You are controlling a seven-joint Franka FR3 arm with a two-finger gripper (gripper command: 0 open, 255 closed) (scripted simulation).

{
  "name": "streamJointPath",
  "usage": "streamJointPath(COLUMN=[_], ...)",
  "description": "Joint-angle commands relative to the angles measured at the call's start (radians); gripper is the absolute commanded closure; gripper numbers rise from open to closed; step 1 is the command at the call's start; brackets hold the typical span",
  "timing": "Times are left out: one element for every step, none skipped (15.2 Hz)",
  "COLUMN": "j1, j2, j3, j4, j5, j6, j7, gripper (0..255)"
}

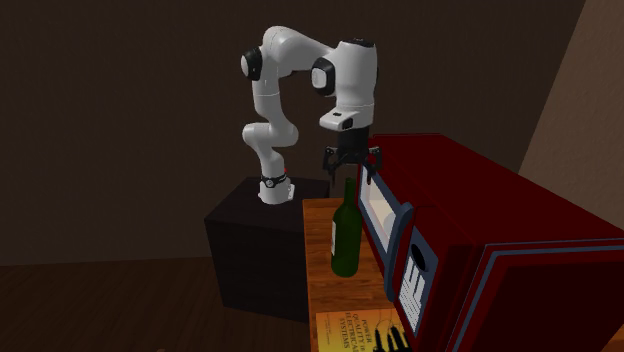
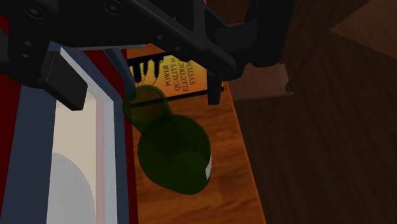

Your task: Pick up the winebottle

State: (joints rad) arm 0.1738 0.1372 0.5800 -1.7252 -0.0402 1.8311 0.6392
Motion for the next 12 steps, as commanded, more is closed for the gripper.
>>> streamJointPath(j1=[0.0,0.0,0.0,0.0,0.0,0.0,0.0,0.0,0.0,0.0,0.0,0.0], j2=[0.005,0.007,0.008,0.008,0.008,0.007,0.007,0.007,0.007,0.008,0.007,0.007], j3=[-0.001,-0.001,-0.001,-0.001,-0.001,-0.001,-0.001,-0.001,-0.001,-0.001,-0.001,-0.001], j4=[-0.022,-0.034,-0.04,-0.04,-0.039,-0.04,-0.04,-0.04,-0.04,-0.04,-0.04,-0.04], j5=[-0.003,-0.004,-0.005,-0.005,-0.005,-0.004,-0.004,-0.004,-0.004,-0.005,-0.004,-0.004], j6=[0.027,0.04,0.047,0.047,0.046,0.046,0.047,0.046,0.046,0.047,0.046,0.046], j7=[0.0,0.001,0.001,0.001,0.002,0.001,0.001,0.001,0.001,0.002,0.001,0.001], gripper=[0,0,0,0,255,255,255,255,255,255,255,255])
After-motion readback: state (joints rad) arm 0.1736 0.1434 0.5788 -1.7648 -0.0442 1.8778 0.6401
